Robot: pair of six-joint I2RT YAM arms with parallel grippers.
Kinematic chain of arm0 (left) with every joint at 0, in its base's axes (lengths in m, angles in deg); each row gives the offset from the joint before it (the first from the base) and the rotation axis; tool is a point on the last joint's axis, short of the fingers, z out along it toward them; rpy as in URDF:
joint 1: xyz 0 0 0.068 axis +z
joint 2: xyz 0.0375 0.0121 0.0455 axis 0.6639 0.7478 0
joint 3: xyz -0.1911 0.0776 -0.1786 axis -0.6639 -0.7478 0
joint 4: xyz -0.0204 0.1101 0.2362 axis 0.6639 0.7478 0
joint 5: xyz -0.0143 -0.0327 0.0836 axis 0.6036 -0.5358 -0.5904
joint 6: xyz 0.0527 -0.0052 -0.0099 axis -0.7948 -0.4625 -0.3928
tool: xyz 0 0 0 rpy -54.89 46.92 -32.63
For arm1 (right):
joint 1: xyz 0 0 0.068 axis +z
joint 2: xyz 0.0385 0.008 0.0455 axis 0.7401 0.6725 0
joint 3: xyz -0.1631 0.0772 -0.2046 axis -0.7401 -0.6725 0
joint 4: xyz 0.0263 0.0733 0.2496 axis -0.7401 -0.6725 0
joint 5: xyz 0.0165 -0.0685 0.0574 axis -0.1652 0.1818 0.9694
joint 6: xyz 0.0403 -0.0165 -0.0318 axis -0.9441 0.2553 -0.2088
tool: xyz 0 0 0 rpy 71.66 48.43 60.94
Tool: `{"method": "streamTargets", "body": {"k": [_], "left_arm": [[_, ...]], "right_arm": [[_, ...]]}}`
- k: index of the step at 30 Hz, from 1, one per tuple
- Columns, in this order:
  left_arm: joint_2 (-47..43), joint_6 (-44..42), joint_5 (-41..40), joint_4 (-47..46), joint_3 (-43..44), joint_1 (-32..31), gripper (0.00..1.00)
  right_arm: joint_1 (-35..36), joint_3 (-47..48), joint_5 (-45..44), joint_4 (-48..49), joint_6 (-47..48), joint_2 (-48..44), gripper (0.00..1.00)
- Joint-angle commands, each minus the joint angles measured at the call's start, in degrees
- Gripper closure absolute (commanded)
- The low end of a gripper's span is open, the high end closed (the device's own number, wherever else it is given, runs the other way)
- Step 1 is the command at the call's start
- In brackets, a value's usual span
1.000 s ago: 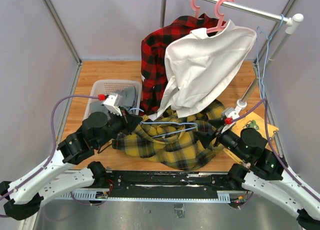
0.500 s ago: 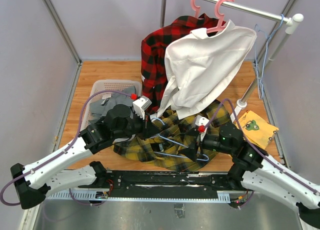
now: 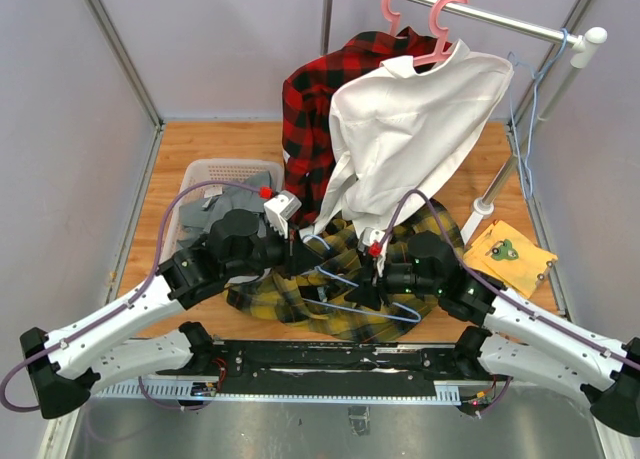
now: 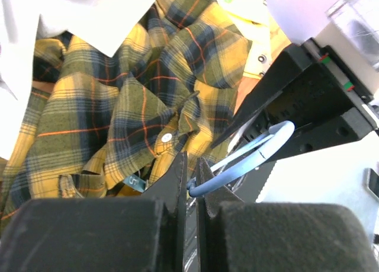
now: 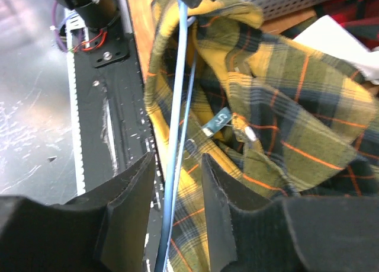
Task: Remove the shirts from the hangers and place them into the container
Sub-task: Remove the shirt from the hanger.
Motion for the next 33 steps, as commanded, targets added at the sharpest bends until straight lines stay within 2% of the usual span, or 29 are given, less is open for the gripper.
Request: {"method": "streamTargets", "body": {"k": [1, 2, 5, 6, 8, 10, 12, 14, 20, 25, 33], "left_arm": [[-2.04, 0.08, -4.08, -1.01, -0.37, 0.2, 0.92], [-2.3, 0.0, -4.56, -0.75, -0.38, 0.21, 0.9], [-2.97, 0.37, -6.82, 0.76, -0.37, 0.2, 0.76], [-3.28, 0.31, -7.24, 1.23, -0.45, 0.2, 0.68], [-4.28, -0.16, -8.15, 1.93, -0.58, 0.2, 0.62], [-5.42, -0.2, -8.95, 2.18, -0.51, 0.2, 0.42], [-6.7, -0.88, -8.44, 1.69, -0.36, 0.2, 0.29], [-7.43, -2.77, -6.33, 1.64, 0.11, 0.2, 0.21], [-8.18, -7.26, -0.88, 2.03, 0.05, 0.2, 0.17], [-9.42, -7.62, 2.8, -2.58, -1.99, 0.2, 0.16], [-7.56, -8.84, 2.89, -4.58, -3.15, 0.2, 0.16]], "right_arm": [[-1.18, 2.38, -3.39, 1.36, -0.45, -1.4, 0.92], [-1.18, 2.45, -4.85, 0.84, -0.34, -2.0, 0.98], [-1.18, 2.02, -7.56, -0.15, -0.32, -4.54, 0.99], [-1.16, 1.9, -7.93, -0.63, -0.2, -5.55, 0.99], [-1.16, 1.79, -8.86, -2.33, 0.12, -7.62, 0.99], [-1.18, 1.63, -10.41, -4.62, 0.73, -9.67, 0.99], [-1.18, 1.61, -12.22, -6.51, 1.2, -11.6, 0.99], [-1.18, 1.87, -14.21, -8.14, 1.26, -13.49, 0.99], [-1.17, 2.91, -15.88, -11.11, 0.62, -21.44, 0.99], [-1.18, 6.19, -17.82, -19.62, 0.38, -28.45, 0.99], [-1.17, 8.17, -15.52, -24.79, -1.46, -38.09, 0.99]]}}
